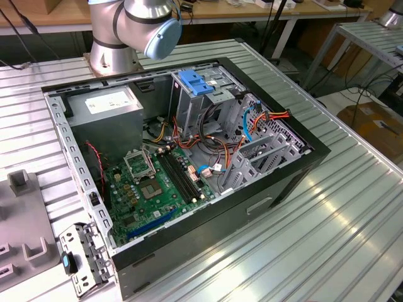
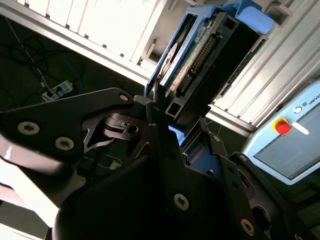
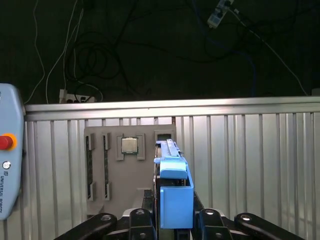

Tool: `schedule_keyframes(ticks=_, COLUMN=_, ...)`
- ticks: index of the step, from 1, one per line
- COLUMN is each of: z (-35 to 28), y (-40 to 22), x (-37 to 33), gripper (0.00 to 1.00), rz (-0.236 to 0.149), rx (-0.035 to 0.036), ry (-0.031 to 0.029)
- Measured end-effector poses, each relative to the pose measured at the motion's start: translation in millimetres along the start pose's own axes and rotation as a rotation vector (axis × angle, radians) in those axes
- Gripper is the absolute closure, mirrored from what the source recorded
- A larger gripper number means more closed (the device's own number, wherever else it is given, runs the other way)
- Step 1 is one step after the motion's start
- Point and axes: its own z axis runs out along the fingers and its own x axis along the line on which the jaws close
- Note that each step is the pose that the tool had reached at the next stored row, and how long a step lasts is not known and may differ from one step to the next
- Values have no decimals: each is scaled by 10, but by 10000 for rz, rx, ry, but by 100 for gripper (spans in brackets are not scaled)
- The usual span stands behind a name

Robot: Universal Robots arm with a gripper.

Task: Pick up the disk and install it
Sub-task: 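Pick up the disk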

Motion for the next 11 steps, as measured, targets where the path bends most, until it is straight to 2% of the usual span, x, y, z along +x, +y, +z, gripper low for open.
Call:
schedule_keyframes(ticks=6, z=-3, y=-16, x=-1, gripper=63, rz=0, rx=-2, ry=1)
schedule_keyframes(ticks=11, z=-1, y=-106, x=-4, gripper=63, rz=0, rx=-1, ry=4)
